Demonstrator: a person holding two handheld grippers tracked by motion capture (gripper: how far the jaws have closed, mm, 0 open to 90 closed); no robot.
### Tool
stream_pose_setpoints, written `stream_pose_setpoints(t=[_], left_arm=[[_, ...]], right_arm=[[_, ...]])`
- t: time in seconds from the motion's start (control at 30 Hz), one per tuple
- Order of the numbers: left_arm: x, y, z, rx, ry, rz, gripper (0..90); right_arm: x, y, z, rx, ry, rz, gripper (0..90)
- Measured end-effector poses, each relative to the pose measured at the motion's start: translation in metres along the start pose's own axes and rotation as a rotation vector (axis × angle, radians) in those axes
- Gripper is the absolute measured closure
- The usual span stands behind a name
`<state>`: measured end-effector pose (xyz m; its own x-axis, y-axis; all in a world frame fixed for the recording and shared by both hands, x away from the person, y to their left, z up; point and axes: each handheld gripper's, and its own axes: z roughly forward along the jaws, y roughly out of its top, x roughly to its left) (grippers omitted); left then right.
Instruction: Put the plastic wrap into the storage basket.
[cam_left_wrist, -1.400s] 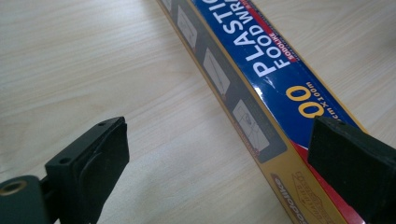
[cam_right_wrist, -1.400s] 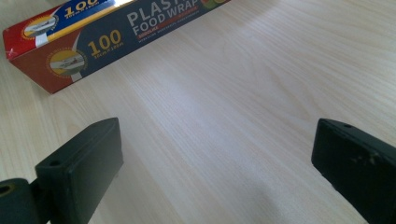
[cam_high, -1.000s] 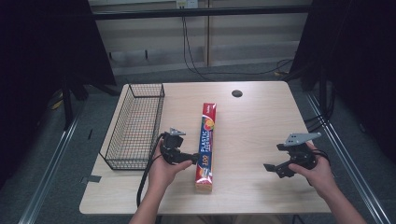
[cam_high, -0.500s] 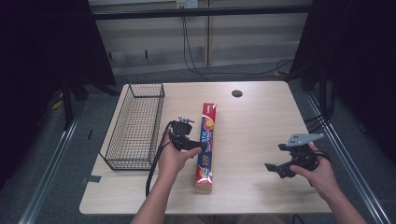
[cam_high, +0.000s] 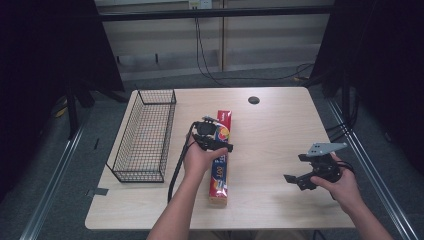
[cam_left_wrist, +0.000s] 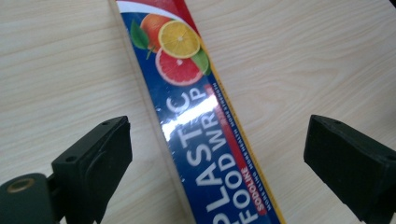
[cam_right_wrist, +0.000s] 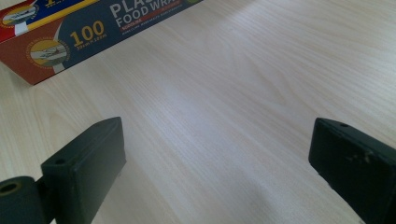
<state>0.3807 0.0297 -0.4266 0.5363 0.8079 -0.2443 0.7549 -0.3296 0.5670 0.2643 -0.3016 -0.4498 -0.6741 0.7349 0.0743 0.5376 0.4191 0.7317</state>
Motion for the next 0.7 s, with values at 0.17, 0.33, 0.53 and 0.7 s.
stream_pose_setpoints(t=[0.17, 0.33, 0.53, 0.7], left_arm=[[-0.002, 0.005, 0.005, 0.022, 0.016, 0.0, 8.7], [0.0, 0.009, 0.012, 0.041, 0.04, -0.025, 10.3], [0.002, 0.01, 0.02, 0.063, 0.071, -0.065, 11.0], [0.004, 0.011, 0.027, 0.069, 0.09, -0.098, 12.2]], right_arm=[[0.0, 0.0, 0.0, -0.001, 0.003, 0.005, 3.3], [0.0, 0.0, 0.0, -0.005, -0.001, 0.004, 3.4], [0.001, 0.001, 0.001, -0.003, 0.0, -0.004, 3.5], [0.001, 0.001, 0.001, -0.005, 0.002, -0.008, 3.6]])
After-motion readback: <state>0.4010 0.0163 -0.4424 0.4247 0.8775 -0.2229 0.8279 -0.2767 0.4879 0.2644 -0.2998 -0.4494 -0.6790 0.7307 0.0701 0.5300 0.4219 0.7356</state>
